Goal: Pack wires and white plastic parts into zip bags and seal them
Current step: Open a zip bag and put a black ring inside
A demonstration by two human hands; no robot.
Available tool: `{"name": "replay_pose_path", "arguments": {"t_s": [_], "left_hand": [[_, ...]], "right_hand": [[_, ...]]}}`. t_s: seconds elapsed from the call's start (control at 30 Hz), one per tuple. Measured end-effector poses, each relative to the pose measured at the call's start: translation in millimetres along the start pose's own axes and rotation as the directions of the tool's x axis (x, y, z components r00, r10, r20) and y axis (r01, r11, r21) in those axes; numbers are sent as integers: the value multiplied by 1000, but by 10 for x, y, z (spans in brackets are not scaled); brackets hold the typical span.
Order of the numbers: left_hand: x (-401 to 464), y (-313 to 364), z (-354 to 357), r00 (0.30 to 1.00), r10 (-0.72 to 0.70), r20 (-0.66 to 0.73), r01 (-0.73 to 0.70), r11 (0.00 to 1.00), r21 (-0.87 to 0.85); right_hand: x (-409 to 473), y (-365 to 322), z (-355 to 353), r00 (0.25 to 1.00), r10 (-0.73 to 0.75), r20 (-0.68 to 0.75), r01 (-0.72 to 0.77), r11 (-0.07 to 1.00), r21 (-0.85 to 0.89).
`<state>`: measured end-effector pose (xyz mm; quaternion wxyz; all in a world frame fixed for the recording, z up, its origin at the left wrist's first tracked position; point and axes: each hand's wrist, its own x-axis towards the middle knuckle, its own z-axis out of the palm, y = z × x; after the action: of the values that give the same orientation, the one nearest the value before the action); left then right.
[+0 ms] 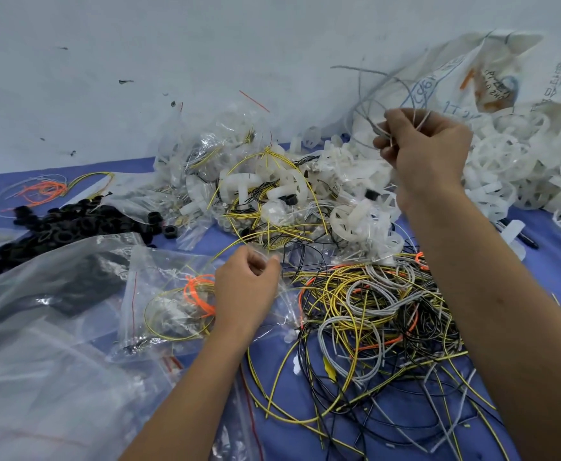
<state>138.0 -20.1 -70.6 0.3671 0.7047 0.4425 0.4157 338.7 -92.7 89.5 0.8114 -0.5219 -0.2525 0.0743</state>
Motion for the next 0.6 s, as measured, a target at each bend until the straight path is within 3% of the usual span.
{"name": "replay_pose_path", "arguments": {"t_s": [0.17,0.27,0.33,0.4,0.47,0.6], "left_hand": [[4,40,-21,999,-21,-28,20,999,-42],[17,134,-93,990,11,-140,-37,982,-184],[51,198,-145,987,85,-140,-119,961,-251],[88,224,-173,988,146,-56,-156,947,-282],[94,222,-175,992,120,32,-101,927,-360],[76,215,-154,990,44,135,20,896,-444]], "right_hand": [[-261,-103,55,964,98,247,-122,989,83],[-511,27,27,883,244,402,-288,956,53],[-721,188,10,816,344,464,-423,903,76],[-926,368,7,768,421,483,-532,839,114],[-1080,529,11,746,465,477,-595,787,163],[-1237,758,31,796,462,392,-558,811,177]]}}
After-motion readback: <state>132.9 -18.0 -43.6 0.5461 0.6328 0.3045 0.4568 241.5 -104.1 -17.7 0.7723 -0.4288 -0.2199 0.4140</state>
